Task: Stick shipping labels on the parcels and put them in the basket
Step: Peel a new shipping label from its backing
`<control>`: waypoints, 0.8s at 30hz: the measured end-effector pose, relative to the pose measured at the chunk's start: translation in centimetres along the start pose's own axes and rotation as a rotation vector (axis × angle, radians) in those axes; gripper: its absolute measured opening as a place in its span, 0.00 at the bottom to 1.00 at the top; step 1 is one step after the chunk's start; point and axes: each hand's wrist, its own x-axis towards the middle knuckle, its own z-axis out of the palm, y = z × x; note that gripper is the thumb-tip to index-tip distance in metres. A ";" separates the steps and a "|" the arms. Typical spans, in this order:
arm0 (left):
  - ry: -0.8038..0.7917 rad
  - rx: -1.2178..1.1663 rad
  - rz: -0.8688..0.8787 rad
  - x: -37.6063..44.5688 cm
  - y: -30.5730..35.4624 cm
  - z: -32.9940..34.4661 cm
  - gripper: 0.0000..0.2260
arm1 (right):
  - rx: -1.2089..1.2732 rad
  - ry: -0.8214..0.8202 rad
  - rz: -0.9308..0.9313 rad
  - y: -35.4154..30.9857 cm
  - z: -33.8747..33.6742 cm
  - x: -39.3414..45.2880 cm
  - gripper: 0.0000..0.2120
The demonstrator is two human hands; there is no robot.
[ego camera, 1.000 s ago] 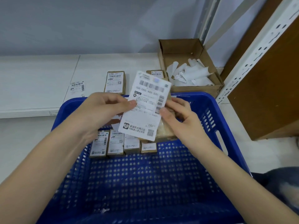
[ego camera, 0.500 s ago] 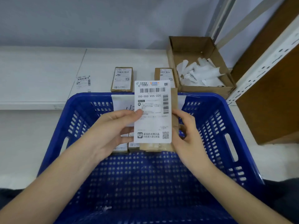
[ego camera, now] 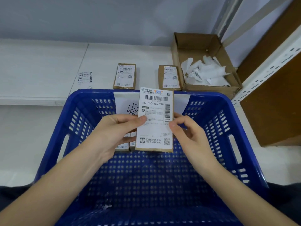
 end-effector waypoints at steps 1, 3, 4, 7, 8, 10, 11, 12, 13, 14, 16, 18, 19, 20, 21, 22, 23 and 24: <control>0.005 0.001 0.000 0.0 0.0 0.1 0.08 | 0.008 0.005 0.004 0.0 0.0 0.0 0.04; 0.015 0.011 0.002 0.1 -0.1 0.1 0.07 | 0.007 0.012 0.004 0.1 0.0 0.1 0.05; 0.019 0.013 0.003 0.1 -0.1 0.2 0.06 | -0.001 0.020 0.003 0.1 0.0 0.1 0.05; 0.035 0.011 0.006 0.1 -0.2 0.2 0.06 | -0.015 0.036 0.001 0.3 0.0 0.1 0.06; 0.041 0.008 0.006 0.1 -0.2 0.2 0.05 | -0.019 0.038 0.003 0.3 0.0 0.1 0.06; 0.051 0.002 0.014 0.2 -0.4 0.3 0.06 | -0.026 0.046 0.010 0.3 -0.1 0.1 0.06; 0.056 0.006 0.021 0.2 -0.5 0.3 0.06 | -0.028 0.054 0.012 0.3 -0.1 0.2 0.06; 0.063 0.014 0.029 0.2 -0.6 0.3 0.06 | -0.030 0.063 0.012 0.4 -0.1 0.2 0.07; 0.072 0.022 0.038 0.3 -0.6 0.3 0.07 | -0.029 0.070 0.010 0.4 0.0 0.2 0.07; 0.080 0.025 0.046 0.3 -0.7 0.4 0.07 | -0.025 0.075 0.007 0.4 0.0 0.2 0.07; 0.097 0.025 0.060 0.4 -0.8 0.5 0.06 | -0.023 0.083 0.003 0.5 0.0 0.1 0.08; 0.110 0.020 0.074 0.4 -0.9 0.5 0.05 | -0.031 0.090 0.000 0.6 0.0 0.1 0.08; 0.113 0.018 0.080 0.4 -1.0 0.6 0.04 | -0.037 0.092 -0.001 0.6 0.0 0.1 0.08; 0.114 0.020 0.084 0.4 -1.1 0.5 0.04 | -0.046 0.094 -0.004 0.6 0.0 0.1 0.09; 0.113 0.024 0.087 0.5 -1.2 0.5 0.04 | -0.053 0.098 -0.007 0.7 0.0 0.1 0.09; 0.113 0.028 0.089 0.5 -1.3 0.5 0.05 | -0.054 0.101 -0.009 0.7 -0.1 0.2 0.09; 0.112 0.026 0.090 0.5 -1.3 0.5 0.05 | -0.051 0.105 -0.011 0.7 -0.1 0.2 0.09; 0.113 0.023 0.094 0.5 -1.4 0.5 0.04 | -0.048 0.109 -0.012 0.8 -0.1 0.2 0.09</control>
